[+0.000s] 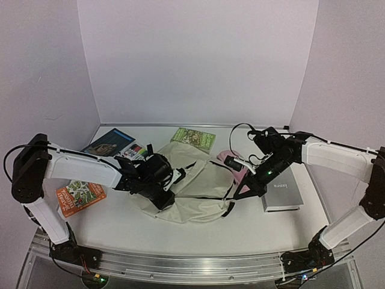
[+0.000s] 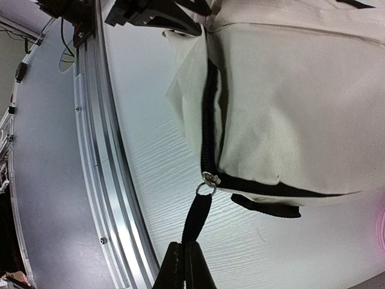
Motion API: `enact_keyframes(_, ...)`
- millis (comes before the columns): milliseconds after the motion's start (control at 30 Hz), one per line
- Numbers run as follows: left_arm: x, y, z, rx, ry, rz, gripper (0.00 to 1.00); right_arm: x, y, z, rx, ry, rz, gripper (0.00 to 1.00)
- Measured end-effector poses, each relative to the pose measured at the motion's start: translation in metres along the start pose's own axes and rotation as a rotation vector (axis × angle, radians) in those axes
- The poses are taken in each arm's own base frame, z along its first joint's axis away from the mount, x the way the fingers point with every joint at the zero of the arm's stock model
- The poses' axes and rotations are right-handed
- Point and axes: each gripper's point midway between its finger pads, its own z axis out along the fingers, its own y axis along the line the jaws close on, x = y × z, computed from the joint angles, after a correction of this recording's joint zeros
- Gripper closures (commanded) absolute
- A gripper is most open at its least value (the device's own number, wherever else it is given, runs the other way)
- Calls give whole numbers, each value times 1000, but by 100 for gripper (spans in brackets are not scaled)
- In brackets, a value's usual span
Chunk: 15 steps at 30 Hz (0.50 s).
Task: Pack the student bag
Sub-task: Unzip the student bag at the center of the board.
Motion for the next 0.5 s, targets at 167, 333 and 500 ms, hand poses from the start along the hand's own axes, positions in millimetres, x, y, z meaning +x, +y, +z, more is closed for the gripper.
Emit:
enact_keyframes(167, 1, -17, -29, 12, -40, 66, 48, 0, 7, 9, -36, 14, 42, 100)
enact_keyframes(333, -2, -67, -32, 86, -58, 167, 42, 0, 3, 23, -67, 34, 98, 100)
enact_keyframes(500, -10, -93, -13, 124, -60, 203, 48, -4, 0, 27, -73, 32, 117, 100)
